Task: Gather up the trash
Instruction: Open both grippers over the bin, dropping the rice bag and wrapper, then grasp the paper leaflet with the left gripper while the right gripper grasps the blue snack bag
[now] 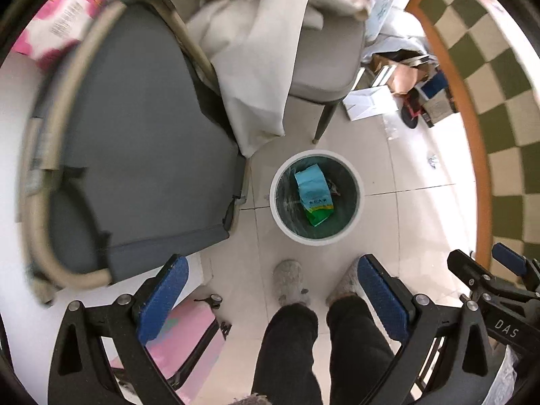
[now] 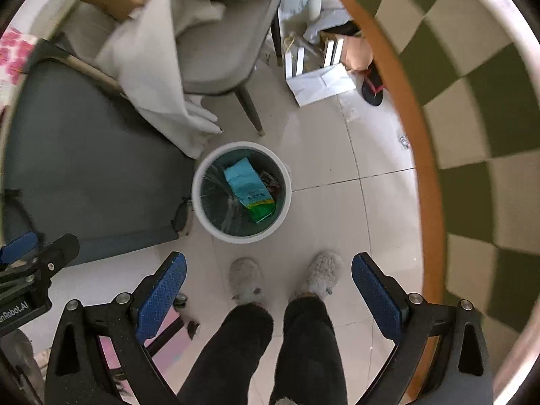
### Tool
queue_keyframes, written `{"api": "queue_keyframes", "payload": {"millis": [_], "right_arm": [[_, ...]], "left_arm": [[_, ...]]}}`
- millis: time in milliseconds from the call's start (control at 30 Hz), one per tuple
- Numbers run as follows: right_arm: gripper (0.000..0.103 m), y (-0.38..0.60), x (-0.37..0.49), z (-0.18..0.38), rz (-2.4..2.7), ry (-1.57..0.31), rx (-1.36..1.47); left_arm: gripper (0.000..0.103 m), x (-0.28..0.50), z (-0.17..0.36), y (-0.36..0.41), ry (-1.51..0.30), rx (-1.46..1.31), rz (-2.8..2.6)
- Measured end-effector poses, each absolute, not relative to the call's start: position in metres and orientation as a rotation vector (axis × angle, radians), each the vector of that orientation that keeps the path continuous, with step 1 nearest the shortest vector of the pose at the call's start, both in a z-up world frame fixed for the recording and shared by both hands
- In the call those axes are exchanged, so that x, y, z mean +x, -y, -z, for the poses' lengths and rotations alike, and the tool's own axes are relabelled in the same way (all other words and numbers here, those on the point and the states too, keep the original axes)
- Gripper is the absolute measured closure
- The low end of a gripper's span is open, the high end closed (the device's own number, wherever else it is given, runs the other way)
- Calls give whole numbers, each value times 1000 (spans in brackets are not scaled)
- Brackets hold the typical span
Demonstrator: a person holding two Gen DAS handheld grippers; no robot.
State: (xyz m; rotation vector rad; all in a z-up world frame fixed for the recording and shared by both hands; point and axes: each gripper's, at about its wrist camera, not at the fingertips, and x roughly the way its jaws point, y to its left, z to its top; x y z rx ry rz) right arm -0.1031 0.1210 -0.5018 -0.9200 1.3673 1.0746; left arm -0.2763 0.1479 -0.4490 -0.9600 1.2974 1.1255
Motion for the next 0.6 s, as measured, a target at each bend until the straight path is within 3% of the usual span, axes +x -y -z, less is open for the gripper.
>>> {"api": "queue_keyframes", "payload": {"millis": [367, 600], "right_arm": [[3, -74, -76, 359, -1015, -1460, -610], [3, -12, 55, 309, -773, -1442, -395]], "left_arm": [[0, -256, 311, -116, -1220, -805, -1113], [0, -144, 274, -106, -1235, -565, -986]]}}
